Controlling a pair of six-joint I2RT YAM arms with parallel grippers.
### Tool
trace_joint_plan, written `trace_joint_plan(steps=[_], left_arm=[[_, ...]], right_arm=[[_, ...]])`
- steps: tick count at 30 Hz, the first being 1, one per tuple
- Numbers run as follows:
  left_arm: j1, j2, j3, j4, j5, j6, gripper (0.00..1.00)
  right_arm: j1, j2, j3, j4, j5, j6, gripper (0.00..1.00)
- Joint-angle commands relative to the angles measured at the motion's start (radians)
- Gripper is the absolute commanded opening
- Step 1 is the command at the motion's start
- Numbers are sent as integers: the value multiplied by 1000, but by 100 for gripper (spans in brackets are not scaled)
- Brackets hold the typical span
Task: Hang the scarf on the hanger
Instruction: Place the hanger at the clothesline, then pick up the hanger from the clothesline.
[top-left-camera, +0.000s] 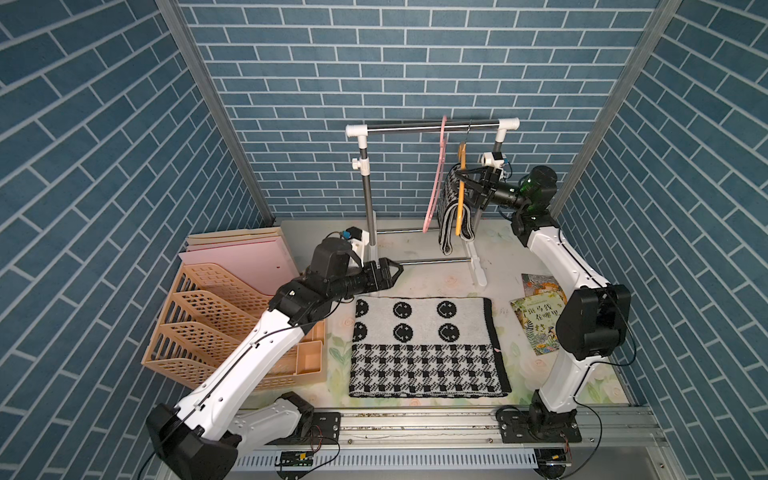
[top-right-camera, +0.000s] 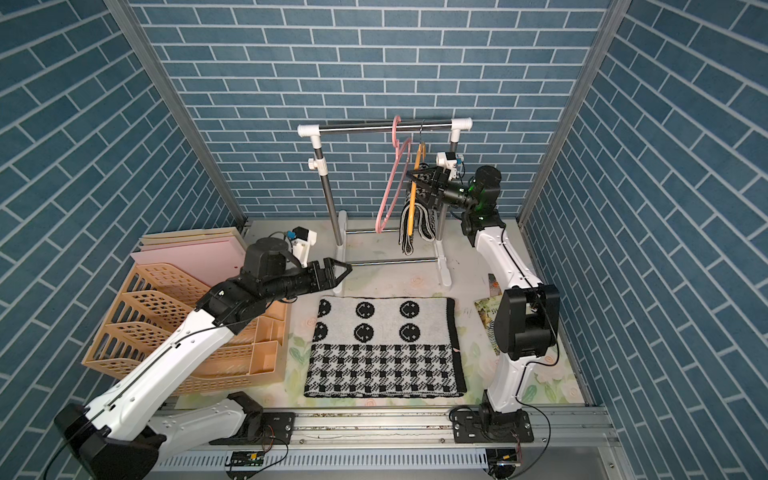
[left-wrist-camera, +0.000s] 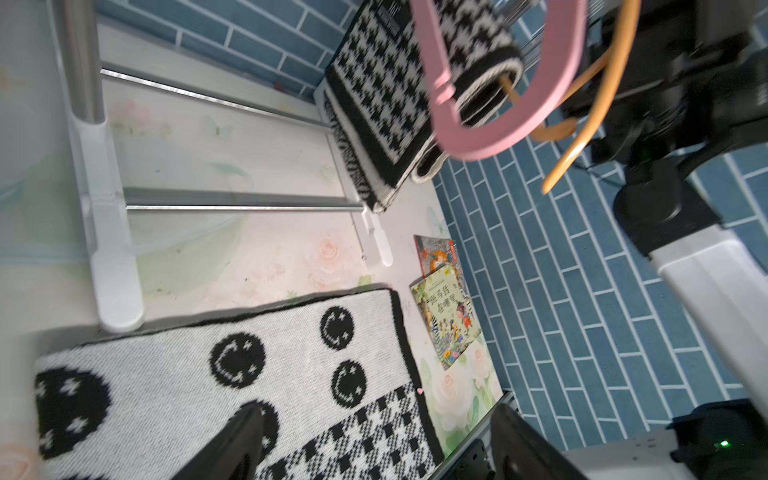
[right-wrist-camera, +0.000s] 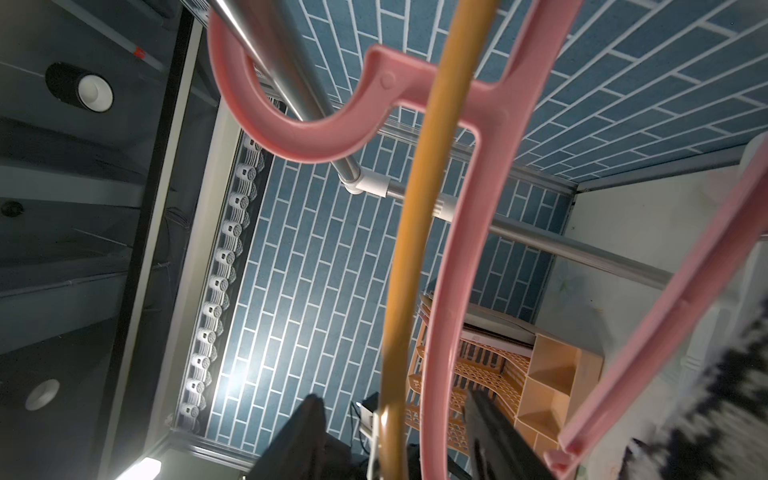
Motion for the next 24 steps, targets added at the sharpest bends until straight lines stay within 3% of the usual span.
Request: trace_joint_plan(steps=[1, 10, 15, 24], left_arm=[[6, 89, 192, -21, -76, 69, 90], [-6, 546, 820, -199, -307, 305, 91], [-28, 797, 1222, -317, -247, 406, 91], [-79, 857, 1187, -225, -355, 478, 78]], right_arm=[[-34, -96, -3, -157, -10, -149, 71], [-100, -286, -125, -604, 40, -565, 79], [-134, -362, -184, -709, 59, -658, 79], [-158, -457, -262, -743, 57, -687, 78]])
